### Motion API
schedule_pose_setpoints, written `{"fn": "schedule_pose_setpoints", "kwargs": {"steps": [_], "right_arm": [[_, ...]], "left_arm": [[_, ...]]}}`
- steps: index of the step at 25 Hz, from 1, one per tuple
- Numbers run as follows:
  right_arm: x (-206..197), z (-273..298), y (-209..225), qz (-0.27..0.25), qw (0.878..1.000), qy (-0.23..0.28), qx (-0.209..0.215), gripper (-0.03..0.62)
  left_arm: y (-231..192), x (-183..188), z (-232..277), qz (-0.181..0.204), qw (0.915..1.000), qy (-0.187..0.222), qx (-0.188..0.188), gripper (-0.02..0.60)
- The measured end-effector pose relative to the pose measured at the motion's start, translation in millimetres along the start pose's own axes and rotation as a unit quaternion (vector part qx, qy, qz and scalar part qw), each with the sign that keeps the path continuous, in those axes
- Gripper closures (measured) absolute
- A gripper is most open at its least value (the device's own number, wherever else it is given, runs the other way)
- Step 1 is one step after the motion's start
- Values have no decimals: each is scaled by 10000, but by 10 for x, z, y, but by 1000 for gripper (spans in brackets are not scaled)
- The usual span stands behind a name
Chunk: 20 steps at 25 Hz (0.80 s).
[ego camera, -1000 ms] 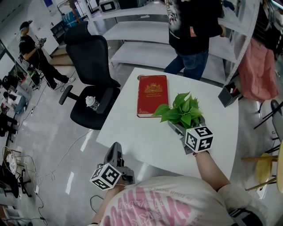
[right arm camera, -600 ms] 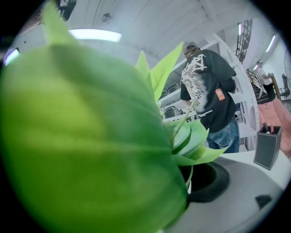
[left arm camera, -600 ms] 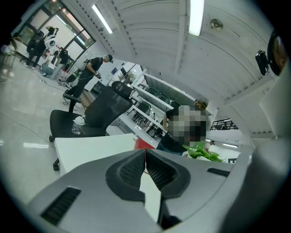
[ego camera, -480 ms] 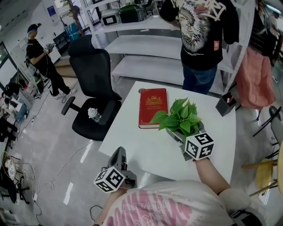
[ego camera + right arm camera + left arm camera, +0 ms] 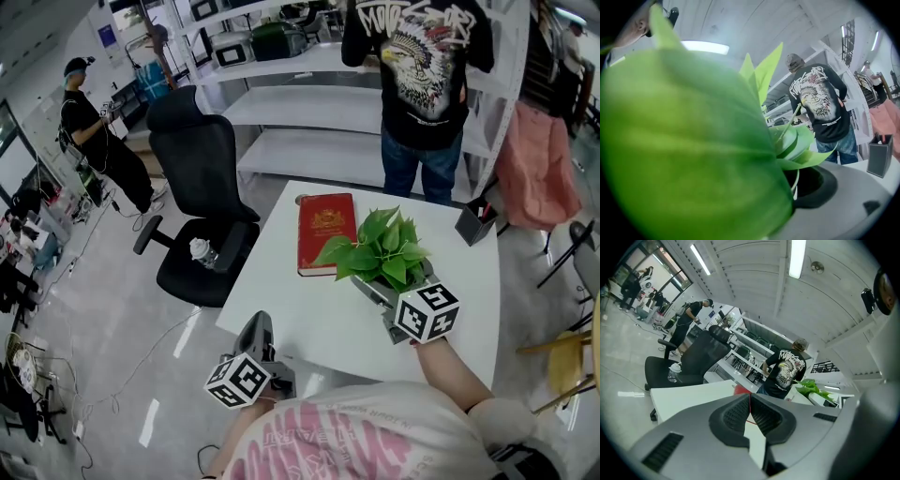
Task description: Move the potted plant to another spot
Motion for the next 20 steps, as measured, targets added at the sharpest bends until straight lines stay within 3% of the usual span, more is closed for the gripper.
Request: {"fn": "schedule_pose_setpoints", "kwargs": {"steps": [8,20], "right_arm": [[68,-257,-393,-79,9996,258,-5,36],[228,-666,-1054,-19,9972,642,-373,33]], "left_arm": [[2,29,-303,18,9998,-29,-214,557],[-54,366,-815,97,9987,-81,-495,557]]}}
Point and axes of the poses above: the fingertips, and each gripper's own axes: z forward along the fingers, y to its right, x out of its top, the point moved 4 cm from there along -z, backward along the fingers, and after that the axes turned 5 degrees about z, right-handed, at the moved point
